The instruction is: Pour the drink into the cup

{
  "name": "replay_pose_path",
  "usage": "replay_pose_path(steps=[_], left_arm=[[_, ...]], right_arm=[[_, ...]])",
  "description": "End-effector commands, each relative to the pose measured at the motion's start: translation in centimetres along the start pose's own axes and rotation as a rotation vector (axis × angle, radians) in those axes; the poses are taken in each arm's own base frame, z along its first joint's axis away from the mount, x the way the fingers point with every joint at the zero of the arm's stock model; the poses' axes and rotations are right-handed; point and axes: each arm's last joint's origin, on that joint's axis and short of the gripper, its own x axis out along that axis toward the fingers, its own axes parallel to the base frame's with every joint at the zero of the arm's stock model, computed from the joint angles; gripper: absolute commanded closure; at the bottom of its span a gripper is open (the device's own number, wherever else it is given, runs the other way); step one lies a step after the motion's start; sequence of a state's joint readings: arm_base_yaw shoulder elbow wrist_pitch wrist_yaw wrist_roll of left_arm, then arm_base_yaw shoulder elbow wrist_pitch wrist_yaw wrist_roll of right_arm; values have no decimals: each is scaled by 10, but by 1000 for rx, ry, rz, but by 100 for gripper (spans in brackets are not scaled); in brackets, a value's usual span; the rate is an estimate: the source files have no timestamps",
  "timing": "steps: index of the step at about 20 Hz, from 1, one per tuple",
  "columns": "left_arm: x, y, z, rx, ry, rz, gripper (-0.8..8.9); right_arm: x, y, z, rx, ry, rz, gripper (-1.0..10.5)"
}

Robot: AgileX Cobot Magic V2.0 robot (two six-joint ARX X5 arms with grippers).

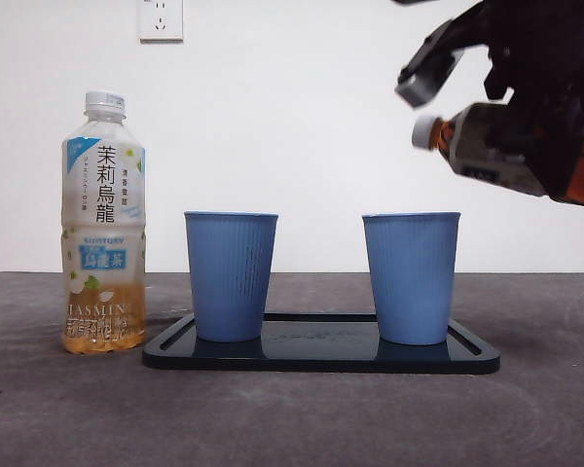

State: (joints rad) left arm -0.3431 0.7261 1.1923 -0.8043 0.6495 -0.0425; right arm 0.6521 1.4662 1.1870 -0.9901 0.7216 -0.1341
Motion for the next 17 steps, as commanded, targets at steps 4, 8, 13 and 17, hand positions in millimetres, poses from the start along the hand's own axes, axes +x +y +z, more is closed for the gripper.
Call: replay_pose_path(steps=[4, 8, 13, 17], left_arm=[[-3, -3, 6, 20, -17, -2, 282], [-2, -2, 6, 24, -17, -1, 283], [-1, -2, 7, 38, -21, 0, 282], [-1, -1, 7, 40, -24, -1, 282]], right_arm=[[-35, -39, -7, 468, -277, 80, 784], [-27, -32, -29, 639, -410, 125, 784], [6, -6, -51, 833, -583, 142, 784], [42, 7, -66, 943, -671, 165, 784]])
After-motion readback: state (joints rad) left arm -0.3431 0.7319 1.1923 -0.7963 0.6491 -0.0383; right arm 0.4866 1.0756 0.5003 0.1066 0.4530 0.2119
